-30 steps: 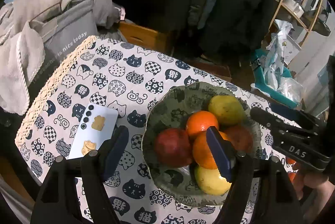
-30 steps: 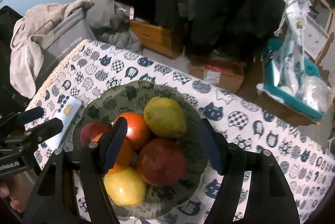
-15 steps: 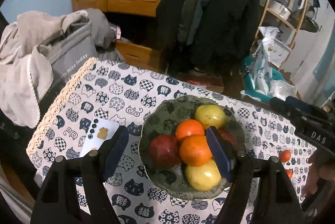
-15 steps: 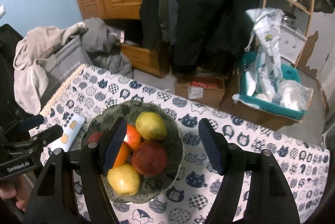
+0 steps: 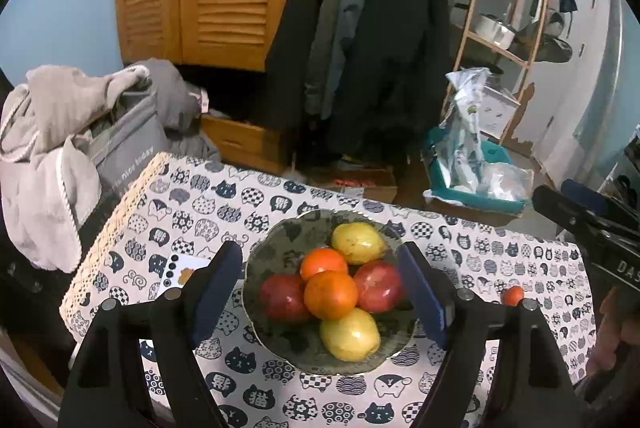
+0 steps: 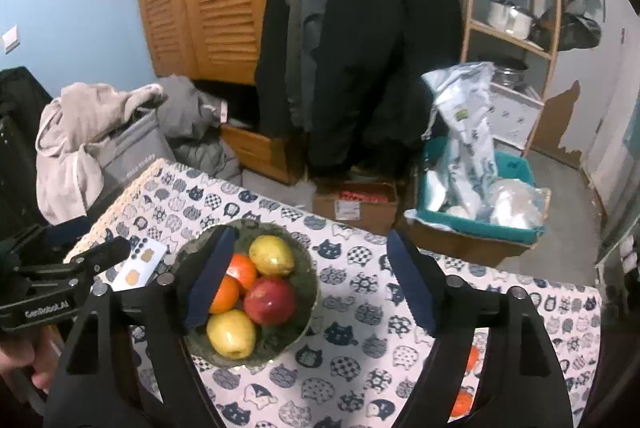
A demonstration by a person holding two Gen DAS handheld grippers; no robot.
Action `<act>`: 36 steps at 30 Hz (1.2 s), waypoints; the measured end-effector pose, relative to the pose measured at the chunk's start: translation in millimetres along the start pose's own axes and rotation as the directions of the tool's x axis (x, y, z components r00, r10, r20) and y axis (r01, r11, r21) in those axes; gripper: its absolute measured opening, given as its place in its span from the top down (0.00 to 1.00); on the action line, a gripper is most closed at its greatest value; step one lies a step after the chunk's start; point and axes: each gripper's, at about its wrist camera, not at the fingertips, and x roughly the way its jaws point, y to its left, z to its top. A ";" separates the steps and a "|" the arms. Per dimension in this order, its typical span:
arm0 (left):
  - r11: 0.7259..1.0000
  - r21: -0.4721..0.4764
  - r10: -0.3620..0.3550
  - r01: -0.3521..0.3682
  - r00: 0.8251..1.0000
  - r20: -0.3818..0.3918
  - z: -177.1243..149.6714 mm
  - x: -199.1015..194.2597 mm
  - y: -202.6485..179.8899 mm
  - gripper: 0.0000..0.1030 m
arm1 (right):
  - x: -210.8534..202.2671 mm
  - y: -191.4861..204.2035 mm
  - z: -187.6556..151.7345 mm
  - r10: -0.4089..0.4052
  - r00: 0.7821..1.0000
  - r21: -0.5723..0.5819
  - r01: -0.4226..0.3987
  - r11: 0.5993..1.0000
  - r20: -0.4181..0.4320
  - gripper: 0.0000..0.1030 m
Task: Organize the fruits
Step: 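Withdraw both tools from the bowl toward the two loose tangerines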
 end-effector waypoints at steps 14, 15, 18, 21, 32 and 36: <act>0.996 0.073 -0.058 0.054 0.997 0.048 4.6 -29.2 -43.0 0.16 | -58.8 -43.0 -18.5 -0.092 0.994 0.032 0.091 0.995 0.057 0.17; 0.995 0.079 -0.064 0.060 0.997 0.049 4.7 -30.4 -47.1 0.16 | -60.8 -45.4 -20.4 -0.105 0.993 0.031 0.104 0.994 0.057 0.17; 0.991 0.107 -0.082 0.076 0.995 0.053 4.2 -33.2 -61.4 0.15 | -69.6 -55.4 -26.7 -0.124 0.991 0.041 0.122 0.992 0.059 0.17; 0.988 0.128 -0.094 0.088 0.994 0.048 2.5 -33.3 -75.9 0.13 | -79.2 -67.0 -33.0 -0.146 0.987 0.053 0.142 0.988 0.061 0.17; 0.968 0.206 -0.148 0.146 0.989 -0.005 -8.4 -23.9 -127.4 0.13 | -107.7 -117.3 -61.1 -0.253 0.967 0.128 0.247 0.961 0.035 0.17; 0.958 0.233 -0.164 0.165 0.986 -0.021 -10.9 -19.9 -146.0 0.13 | -115.3 -133.2 -71.1 -0.277 0.961 0.157 0.270 0.950 0.023 0.17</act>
